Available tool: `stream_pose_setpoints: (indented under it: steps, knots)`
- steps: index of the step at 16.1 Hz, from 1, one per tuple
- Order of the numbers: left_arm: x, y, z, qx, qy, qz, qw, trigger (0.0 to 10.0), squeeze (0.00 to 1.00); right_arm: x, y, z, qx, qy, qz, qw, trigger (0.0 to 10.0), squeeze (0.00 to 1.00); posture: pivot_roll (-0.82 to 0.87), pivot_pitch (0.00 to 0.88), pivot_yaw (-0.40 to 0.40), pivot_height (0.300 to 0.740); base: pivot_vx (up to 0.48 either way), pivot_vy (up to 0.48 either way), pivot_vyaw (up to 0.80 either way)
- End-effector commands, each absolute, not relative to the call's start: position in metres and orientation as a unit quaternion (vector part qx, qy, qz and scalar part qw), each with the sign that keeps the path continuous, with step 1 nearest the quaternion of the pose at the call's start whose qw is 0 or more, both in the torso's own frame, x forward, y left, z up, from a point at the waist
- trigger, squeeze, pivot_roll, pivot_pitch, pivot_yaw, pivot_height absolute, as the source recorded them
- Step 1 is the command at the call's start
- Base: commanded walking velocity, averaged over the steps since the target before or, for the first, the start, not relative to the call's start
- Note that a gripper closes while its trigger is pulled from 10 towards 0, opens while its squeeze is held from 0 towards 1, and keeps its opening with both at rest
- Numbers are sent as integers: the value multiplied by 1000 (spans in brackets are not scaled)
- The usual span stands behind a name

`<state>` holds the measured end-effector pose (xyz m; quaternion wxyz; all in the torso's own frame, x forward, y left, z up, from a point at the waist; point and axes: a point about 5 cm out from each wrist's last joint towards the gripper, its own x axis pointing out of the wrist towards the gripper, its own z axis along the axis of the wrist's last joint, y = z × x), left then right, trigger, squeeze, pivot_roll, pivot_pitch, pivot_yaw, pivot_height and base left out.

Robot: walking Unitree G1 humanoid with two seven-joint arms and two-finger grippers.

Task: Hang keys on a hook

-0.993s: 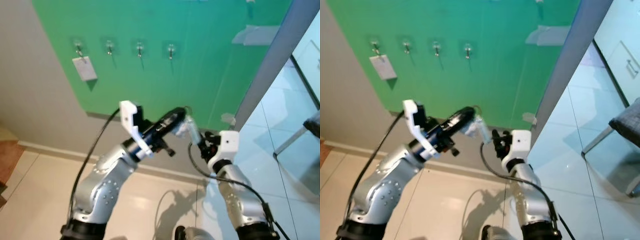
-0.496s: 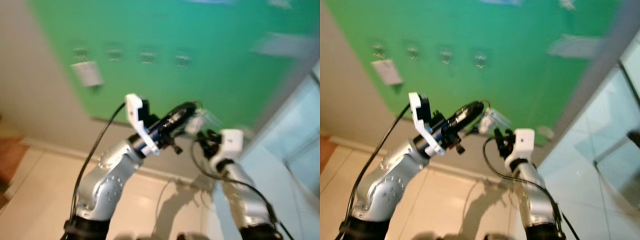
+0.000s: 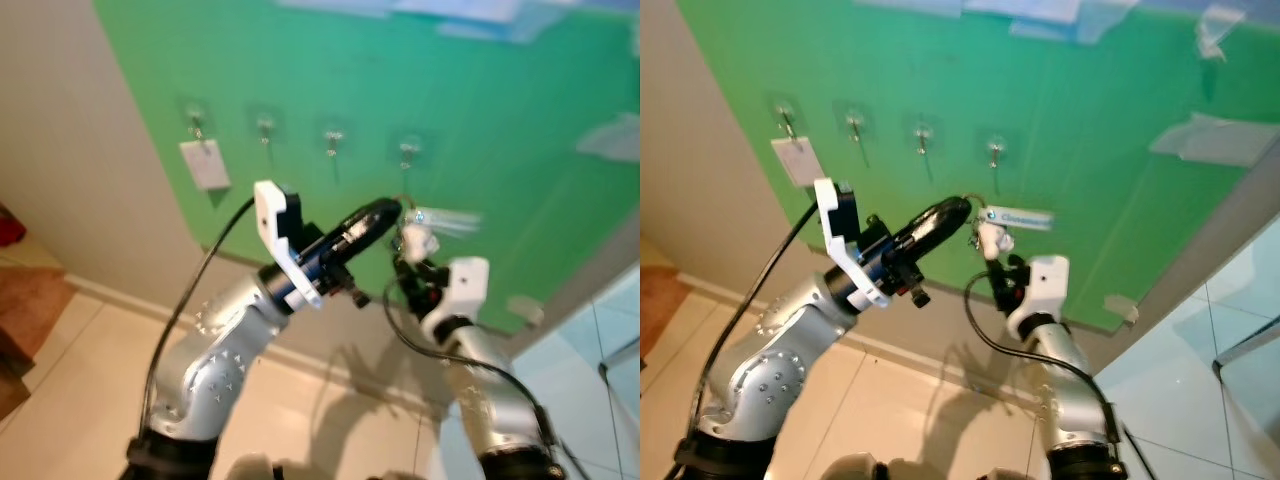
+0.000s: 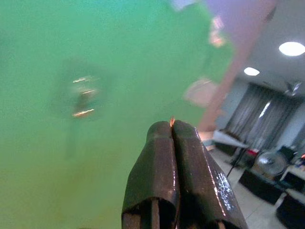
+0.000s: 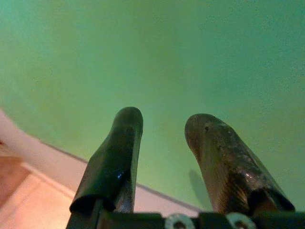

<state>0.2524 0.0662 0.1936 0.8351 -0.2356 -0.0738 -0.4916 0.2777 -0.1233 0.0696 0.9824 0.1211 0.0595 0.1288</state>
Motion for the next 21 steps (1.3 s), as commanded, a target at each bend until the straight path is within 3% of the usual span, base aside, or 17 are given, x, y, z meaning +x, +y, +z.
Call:
stream_pose_setpoints:
  steps: [1, 7, 14, 17, 21]
  knots:
    - [252, 63, 198, -237, -80, -498, 830, 10000, 0, 278, -124, 71, 118, 60, 134, 982, 10000, 0, 34, 89, -1, 740, 240, 0, 0]
    - [252, 51, 201, -238, -75, -536, 806, 10000, 0, 280, -124, 71, 118, 60, 132, 982, 10000, 0, 32, 82, -2, 740, 0, 0, 0]
    - [285, 55, 205, -246, -104, -479, 836, 10000, 0, 280, -125, 71, 119, 59, 128, 983, 10000, 0, 28, 84, -2, 740, 0, 0, 0]
    - [296, 80, 201, -248, -118, -407, 871, 10000, 0, 280, -128, 71, 115, 61, 119, 984, 10000, 0, 24, 86, 1, 740, 0, 0, 0]
    - [286, 87, 196, -267, -120, -426, 856, 10000, 0, 280, -128, 70, 116, 65, 118, 984, 10000, 0, 35, 91, -6, 740, 0, 0, 0]
